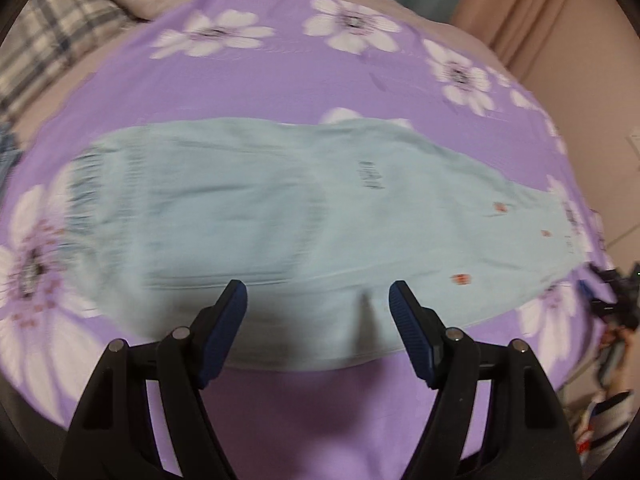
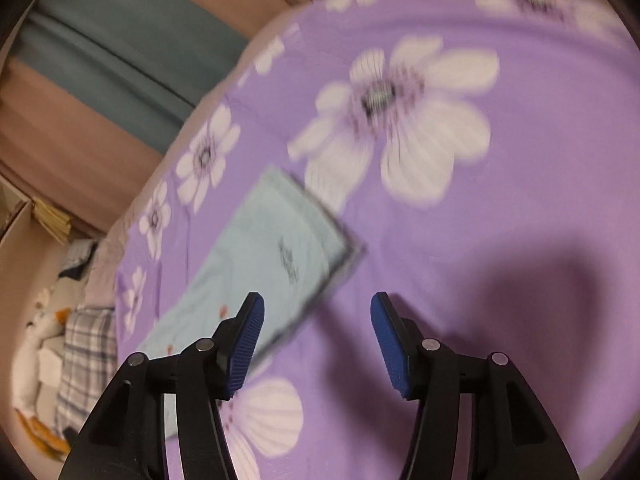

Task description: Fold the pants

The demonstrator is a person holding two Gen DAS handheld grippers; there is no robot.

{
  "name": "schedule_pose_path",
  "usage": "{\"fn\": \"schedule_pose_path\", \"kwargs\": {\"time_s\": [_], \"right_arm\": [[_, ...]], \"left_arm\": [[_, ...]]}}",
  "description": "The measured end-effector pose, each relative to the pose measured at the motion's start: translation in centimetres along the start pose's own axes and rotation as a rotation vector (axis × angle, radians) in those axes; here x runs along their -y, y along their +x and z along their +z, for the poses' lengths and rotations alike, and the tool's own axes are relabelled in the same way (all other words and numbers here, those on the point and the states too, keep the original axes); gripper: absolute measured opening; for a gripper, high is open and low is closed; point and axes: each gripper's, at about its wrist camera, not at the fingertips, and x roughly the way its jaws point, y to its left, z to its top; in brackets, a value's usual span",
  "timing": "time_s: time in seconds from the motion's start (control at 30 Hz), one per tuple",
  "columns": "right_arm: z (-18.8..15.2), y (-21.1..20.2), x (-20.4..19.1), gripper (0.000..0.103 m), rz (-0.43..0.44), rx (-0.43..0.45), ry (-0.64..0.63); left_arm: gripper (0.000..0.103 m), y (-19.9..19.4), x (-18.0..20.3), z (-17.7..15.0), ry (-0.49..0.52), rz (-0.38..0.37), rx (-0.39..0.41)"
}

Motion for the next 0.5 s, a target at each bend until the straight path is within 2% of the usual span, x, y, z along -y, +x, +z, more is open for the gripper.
{"fn": "schedule_pose_path", "kwargs": {"time_s": [0.2,0.3,0.33,0.37,0.4,0.43,0.5], "right_arm": [[0.2,2.4,-0.8,0.056,0.034,0.029,0.013],[0.6,3.1,-0.9,0.049,0.017,0.08,-0.001],[0.7,3.2,-0.9,0.045,0.013,0.092,-0.004],[0.8,3.3,-0.9,0.033,0.006,0.105,0.004],[0.8,3.2,-0.8,0.013,0.003,0.107,0.016],[0.8,3.1,-1.0,0.008,0.006,0.111,0.027],[0.4,2.3,-3.3,0.008,-0.02,0.163,-0.073]], "left_arm": [[0.074,2.1,3.4,0.6,0.007,-0.086,-0.046],[0.074,2.9,4.4,0.4,0.012,-0.105,-0.081],[0.074,3.2,4.8,0.4,0.011,-0.113,-0.089],[0.074,3.3,5.0,0.4,0.01,-0.12,-0.095],[0.074,3.4,5.2,0.5,0.007,-0.129,-0.101],[0.074,3.5,5.4,0.7,0.002,-0.147,-0.108],[0.074,3.7,5.9,1.0,-0.015,-0.195,-0.117]]}}
